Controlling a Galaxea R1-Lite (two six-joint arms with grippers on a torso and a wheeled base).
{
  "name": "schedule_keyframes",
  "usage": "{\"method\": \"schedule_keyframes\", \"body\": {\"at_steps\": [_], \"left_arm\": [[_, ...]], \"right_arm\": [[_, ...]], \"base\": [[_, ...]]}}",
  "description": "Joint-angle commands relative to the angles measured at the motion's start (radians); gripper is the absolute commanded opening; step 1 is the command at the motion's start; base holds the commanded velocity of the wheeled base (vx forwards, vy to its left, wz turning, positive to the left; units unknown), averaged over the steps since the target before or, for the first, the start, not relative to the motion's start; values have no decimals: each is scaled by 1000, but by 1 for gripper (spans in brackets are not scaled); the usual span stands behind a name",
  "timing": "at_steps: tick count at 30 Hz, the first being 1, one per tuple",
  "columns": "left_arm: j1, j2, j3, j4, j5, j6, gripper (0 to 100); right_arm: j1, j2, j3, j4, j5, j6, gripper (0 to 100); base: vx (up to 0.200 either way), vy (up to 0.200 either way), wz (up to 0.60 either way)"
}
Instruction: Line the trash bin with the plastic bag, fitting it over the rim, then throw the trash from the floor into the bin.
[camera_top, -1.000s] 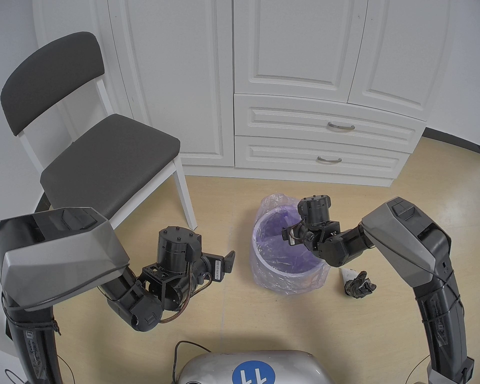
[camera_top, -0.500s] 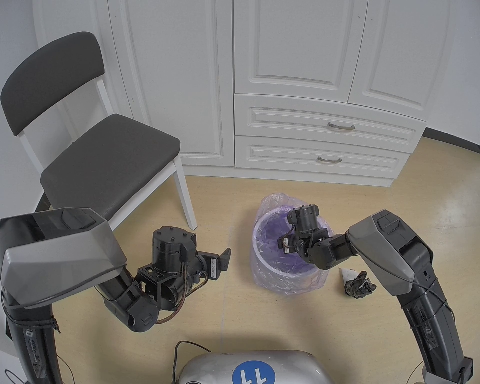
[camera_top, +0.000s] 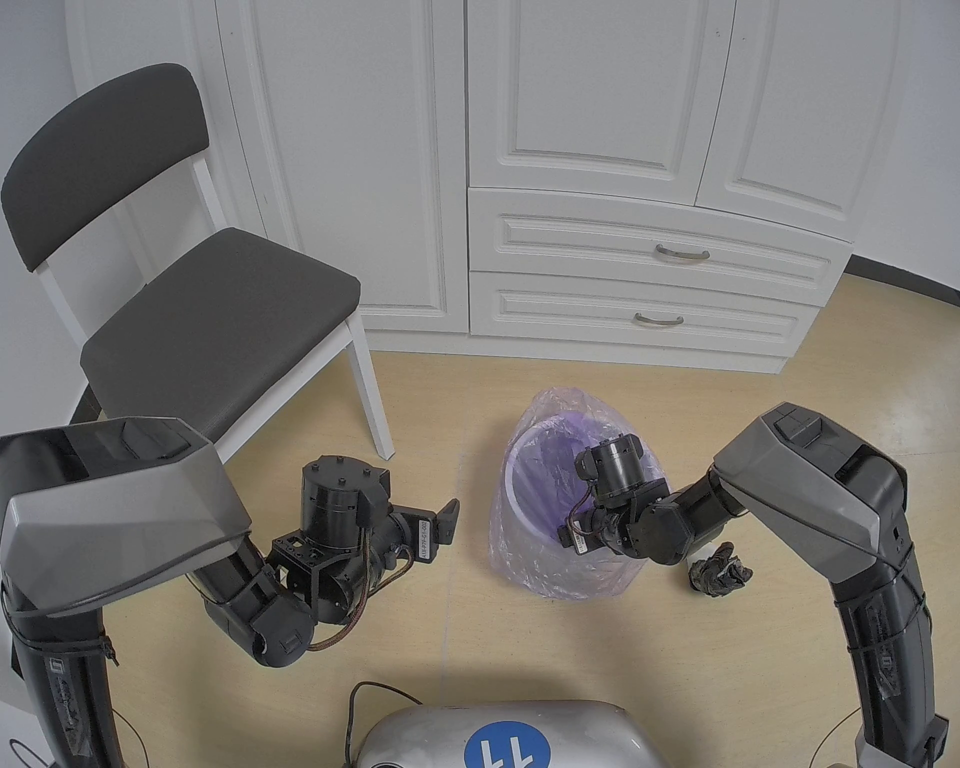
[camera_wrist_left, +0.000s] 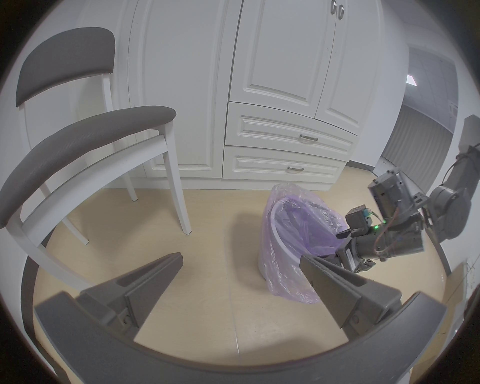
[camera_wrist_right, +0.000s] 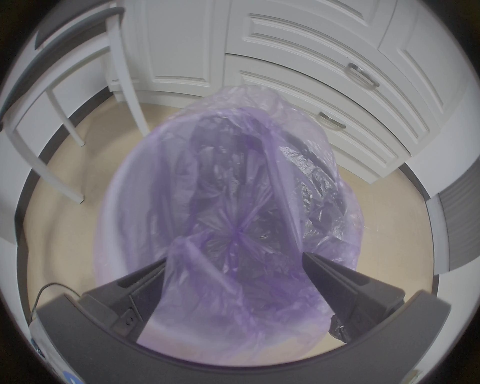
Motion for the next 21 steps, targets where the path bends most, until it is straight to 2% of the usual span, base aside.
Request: {"method": "schedule_keyframes", "body": {"at_steps": [1, 5, 12, 17, 18, 20, 21], "left_arm": [[-1, -3, 6, -2, 0, 0, 100], [-1, -3, 6, -4, 0, -1, 100], [3, 3, 15, -31, 0, 0, 100], [2, 5, 13, -31, 2, 0, 100], [2, 5, 13, -33, 0, 0, 100], [2, 5, 13, -33, 0, 0, 100], [3, 3, 15, -31, 2, 0, 100]], "right_arm": [[34, -75, 92, -38, 5, -32, 100], [35, -52, 109, -129, 5, -81, 100], [-35, -11, -8, -243, -12, -83, 100], [-81, 58, -147, -261, -27, -67, 100], [-100, 96, -223, -275, -41, -53, 100], [-103, 104, -236, -276, -42, -50, 100], [-130, 172, -358, -278, -45, -37, 100]], "base": [[0, 0, 0], [0, 0, 0], [0, 0, 0], [0, 0, 0], [0, 0, 0], [0, 0, 0], [0, 0, 0]]}}
